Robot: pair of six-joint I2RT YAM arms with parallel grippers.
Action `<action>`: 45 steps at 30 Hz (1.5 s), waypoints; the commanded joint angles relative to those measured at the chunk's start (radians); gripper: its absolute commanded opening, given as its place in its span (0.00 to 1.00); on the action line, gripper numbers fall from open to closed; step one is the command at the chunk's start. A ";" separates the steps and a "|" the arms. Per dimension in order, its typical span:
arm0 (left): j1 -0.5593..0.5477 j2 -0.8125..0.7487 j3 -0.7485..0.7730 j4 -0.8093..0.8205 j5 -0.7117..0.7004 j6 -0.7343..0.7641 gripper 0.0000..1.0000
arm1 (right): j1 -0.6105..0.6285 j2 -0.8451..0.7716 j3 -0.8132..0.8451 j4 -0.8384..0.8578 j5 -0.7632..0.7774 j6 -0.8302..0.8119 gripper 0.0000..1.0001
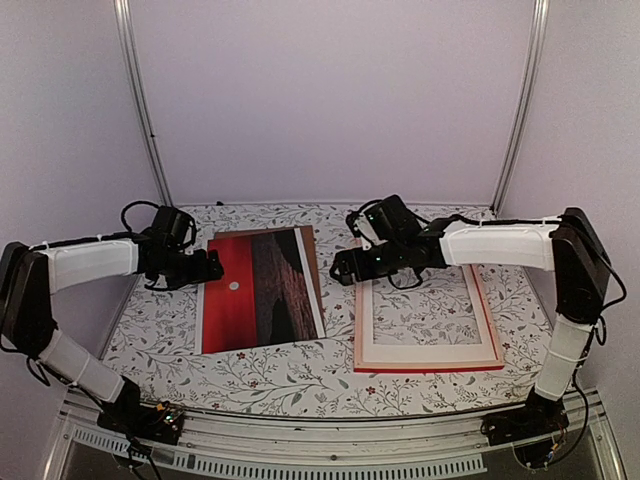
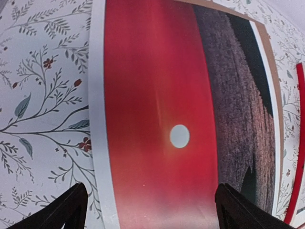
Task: Put the photo into the frame
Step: Pick up the photo from the backboard.
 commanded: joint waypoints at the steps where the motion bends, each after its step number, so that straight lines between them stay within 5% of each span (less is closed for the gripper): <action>1: 0.118 -0.018 -0.055 0.041 0.139 0.024 0.95 | 0.097 0.139 0.141 -0.007 -0.036 0.001 0.94; 12: 0.268 -0.003 -0.162 0.174 0.290 -0.020 0.94 | 0.170 0.436 0.393 -0.052 -0.065 0.027 0.92; 45: 0.286 0.028 -0.246 0.272 0.304 -0.025 0.93 | 0.147 0.568 0.515 -0.037 0.106 0.033 0.92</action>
